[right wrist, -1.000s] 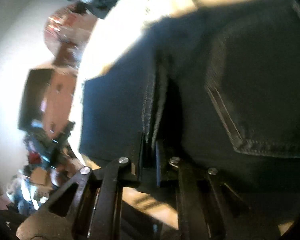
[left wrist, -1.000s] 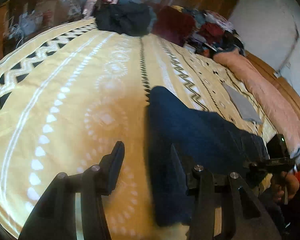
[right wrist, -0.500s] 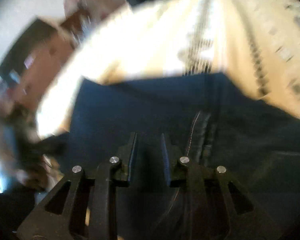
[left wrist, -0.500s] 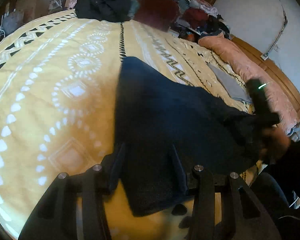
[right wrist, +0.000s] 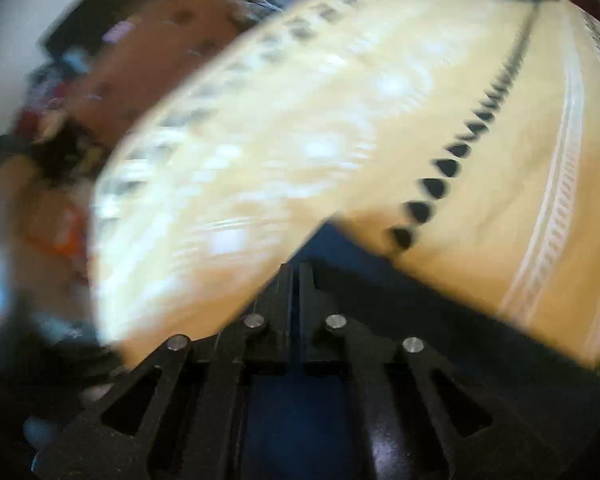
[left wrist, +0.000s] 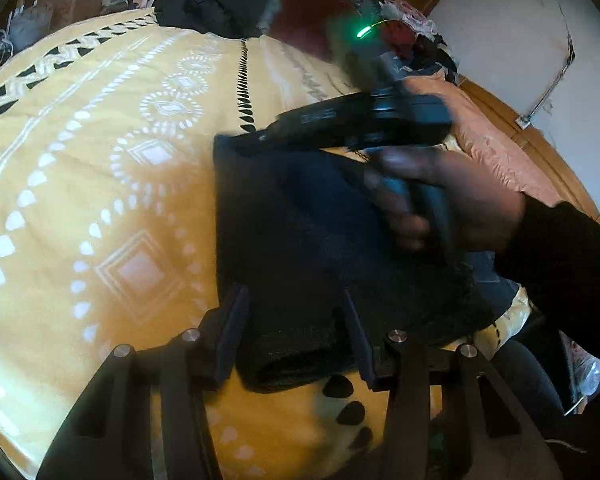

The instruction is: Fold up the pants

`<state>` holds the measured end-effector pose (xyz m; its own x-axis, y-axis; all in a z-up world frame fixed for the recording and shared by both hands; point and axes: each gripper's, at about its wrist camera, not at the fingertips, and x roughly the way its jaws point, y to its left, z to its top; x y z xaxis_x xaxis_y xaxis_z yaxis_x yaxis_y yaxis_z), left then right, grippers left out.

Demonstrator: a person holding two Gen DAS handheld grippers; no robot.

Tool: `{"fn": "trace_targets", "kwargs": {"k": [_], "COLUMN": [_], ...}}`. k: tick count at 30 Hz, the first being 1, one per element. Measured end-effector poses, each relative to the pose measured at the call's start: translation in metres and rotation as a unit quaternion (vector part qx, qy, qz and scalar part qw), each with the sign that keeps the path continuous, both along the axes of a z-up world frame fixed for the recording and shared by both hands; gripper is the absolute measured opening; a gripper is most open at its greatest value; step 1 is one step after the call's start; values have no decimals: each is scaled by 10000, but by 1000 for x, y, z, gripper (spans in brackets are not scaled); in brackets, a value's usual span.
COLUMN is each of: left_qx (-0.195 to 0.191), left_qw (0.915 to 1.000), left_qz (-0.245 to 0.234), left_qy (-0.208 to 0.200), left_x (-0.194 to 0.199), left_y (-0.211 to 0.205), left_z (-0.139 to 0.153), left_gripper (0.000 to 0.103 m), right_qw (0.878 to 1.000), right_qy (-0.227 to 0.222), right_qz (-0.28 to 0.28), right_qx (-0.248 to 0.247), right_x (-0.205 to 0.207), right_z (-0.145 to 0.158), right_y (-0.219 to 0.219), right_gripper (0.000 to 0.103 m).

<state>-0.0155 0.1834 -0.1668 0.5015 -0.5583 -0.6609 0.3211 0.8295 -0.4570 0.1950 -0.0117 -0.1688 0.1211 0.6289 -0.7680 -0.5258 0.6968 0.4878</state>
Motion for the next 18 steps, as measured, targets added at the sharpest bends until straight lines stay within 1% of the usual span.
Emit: {"fn": "trace_targets", "kwargs": {"k": [1, 2, 3, 5, 6, 7, 8, 9, 10, 12, 14, 16, 17, 18], "left_qx": [-22, -67, -152, -373, -460, -527, -596, -635, -657, -652, -659, -775, -802, -808], "left_qw": [10000, 10000, 9999, 9992, 9987, 9979, 9970, 9963, 9959, 9953, 9941, 9925, 9923, 9928], "left_qz": [-20, -44, -15, 131, 235, 364, 496, 575, 617, 714, 861, 945, 945, 887], "left_qy": [10, 4, -16, 8, 29, 45, 48, 51, 54, 47, 34, 11, 8, 46], "left_x": [0, 0, 0, -1, 1, 0, -2, -2, -3, -4, -1, 3, 7, 12], "left_y": [2, 5, 12, 28, 36, 47, 59, 67, 72, 84, 94, 101, 103, 103], "left_z": [0, 3, 5, 5, 5, 4, 3, 3, 3, 2, 5, 8, 9, 10], "left_gripper": [49, 49, 49, 49, 49, 49, 49, 49, 49, 49, 49, 49, 52, 52], "right_qw": [9998, 9999, 9995, 9969, 9959, 9944, 9935, 9939, 9946, 9940, 9910, 9867, 9847, 9811], "right_qy": [157, -5, -284, -723, -825, -991, -1091, -1049, -964, -955, -1085, -1198, -1284, -1478], "right_qz": [-88, -160, -144, -161, -200, -246, -304, -331, -362, -468, -700, -934, -942, -882], "right_qx": [119, 16, -13, 268, 324, 273, 119, 46, -129, -256, -343, -583, -707, -880], "right_x": [3, 1, -8, -33, -42, -63, -86, -95, -121, -152, -173, -199, -205, -216], "right_z": [-1, 8, 22, 48, 52, 56, 53, 45, 31, 13, 17, 27, 30, 36], "right_y": [-4, -7, -10, -27, -33, -44, -55, -57, -68, -80, -95, -105, -102, -98], "right_gripper": [0, 0, 6, 8, 9, 9, 10, 10, 10, 8, 8, 11, 16, 21]}}
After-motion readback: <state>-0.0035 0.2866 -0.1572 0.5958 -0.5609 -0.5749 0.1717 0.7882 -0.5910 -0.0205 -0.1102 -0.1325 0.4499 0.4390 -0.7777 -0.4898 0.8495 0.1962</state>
